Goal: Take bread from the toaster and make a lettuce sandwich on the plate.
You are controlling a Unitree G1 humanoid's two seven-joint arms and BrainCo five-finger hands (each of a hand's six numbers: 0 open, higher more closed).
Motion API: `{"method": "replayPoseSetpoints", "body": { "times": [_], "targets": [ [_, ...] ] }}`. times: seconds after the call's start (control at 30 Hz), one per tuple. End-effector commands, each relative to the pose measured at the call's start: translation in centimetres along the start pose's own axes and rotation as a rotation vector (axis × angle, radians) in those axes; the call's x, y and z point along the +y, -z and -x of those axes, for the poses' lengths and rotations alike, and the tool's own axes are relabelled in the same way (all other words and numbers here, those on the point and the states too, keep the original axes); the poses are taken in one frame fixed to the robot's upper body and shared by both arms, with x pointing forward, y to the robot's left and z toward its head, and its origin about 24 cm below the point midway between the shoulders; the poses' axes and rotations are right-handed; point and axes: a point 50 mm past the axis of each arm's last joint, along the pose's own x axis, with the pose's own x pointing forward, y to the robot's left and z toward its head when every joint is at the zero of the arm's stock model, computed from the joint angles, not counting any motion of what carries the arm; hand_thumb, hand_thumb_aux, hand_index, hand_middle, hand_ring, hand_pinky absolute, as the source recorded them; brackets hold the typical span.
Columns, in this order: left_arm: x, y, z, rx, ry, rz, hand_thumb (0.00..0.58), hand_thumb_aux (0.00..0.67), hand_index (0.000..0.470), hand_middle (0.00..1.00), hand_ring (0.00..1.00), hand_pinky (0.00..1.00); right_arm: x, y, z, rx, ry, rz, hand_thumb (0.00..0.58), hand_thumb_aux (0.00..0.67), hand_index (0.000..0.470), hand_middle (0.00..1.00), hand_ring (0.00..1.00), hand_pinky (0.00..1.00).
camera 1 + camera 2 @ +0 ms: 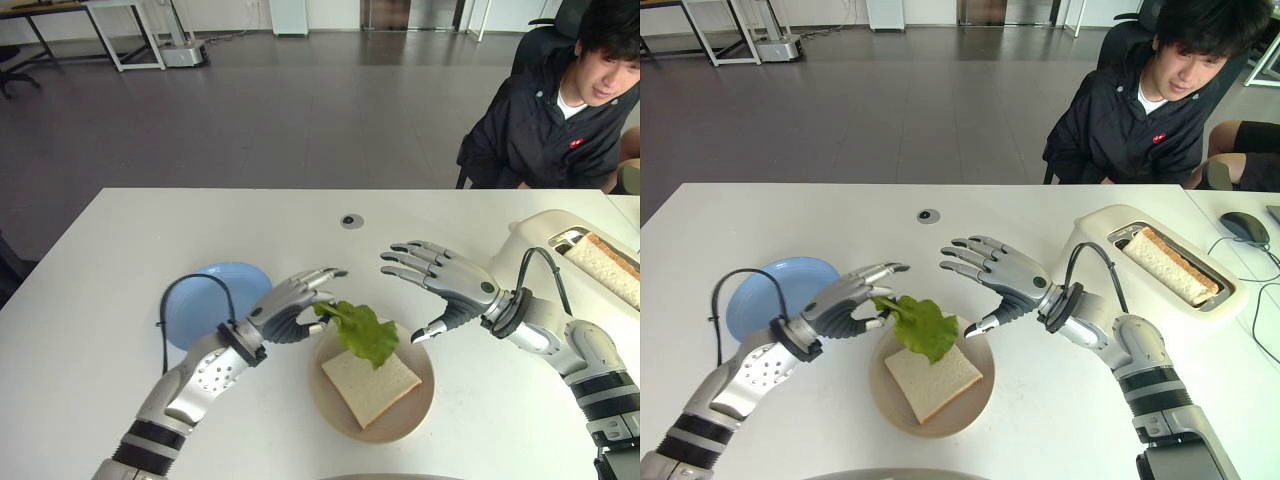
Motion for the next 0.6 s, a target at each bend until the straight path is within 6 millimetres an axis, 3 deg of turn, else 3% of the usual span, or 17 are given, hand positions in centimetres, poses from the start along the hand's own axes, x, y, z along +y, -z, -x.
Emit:
{"method": "replayPoseSetpoints", "body": {
  "times": [0.03,0.17,0.33,0.37,0.4,0.43,0.47,0.6],
  "targets": [
    [-2.6,-0.6,-0.5,-0.029,0.125,0.004,0.580,0.670,0.470,0.00,0.00,0.00,0.1,0.4,-0.2,-0.007,-0.018,0.011,0.000,0.000,0.000,0.00,0.00,0.00],
    [-3.8,-0.3,-0.2,-0.018,0.198,-0.014,0.580,0.670,0.470,0.00,0.00,0.00,0.4,0.2,-0.4,-0.013,-0.026,0.005,0.000,0.000,0.000,0.00,0.00,0.00],
    [-3.6,-0.2,0.7,-0.016,0.208,-0.026,0.580,0.670,0.470,0.00,0.00,0.00,0.4,0.3,-0.6,-0.026,-0.034,0.001,0.000,0.000,0.000,0.00,0.00,0.00],
    [-3.5,0.0,0.9,-0.006,0.210,-0.034,0.565,0.562,0.394,0.00,0.00,0.00,0.5,0.4,-0.6,-0.027,-0.036,0.000,0.000,0.000,0.000,0.00,0.00,0.00],
    [-3.4,0.2,1.0,0.000,0.209,-0.039,0.331,0.231,0.162,0.00,0.00,0.00,0.5,0.3,-0.6,-0.029,-0.040,-0.002,0.000,0.000,0.000,0.00,0.00,0.00],
    [-3.3,0.3,1.1,0.002,0.206,-0.046,0.152,0.095,0.066,0.00,0.00,0.00,0.6,0.3,-0.6,-0.031,-0.044,-0.003,0.000,0.000,0.000,0.00,0.00,0.00],
    [-3.2,0.3,1.3,-0.001,0.207,-0.059,0.000,0.000,0.000,0.00,0.00,0.00,0.6,0.3,-0.6,-0.033,-0.047,-0.005,0.000,0.000,0.000,0.00,0.00,0.00],
    [-2.7,0.3,1.9,-0.003,0.191,-0.070,0.000,0.000,0.000,0.00,0.00,0.00,0.7,0.1,-0.6,-0.050,-0.058,-0.005,0.000,0.000,0.000,0.00,0.00,0.00]
  ]
}}
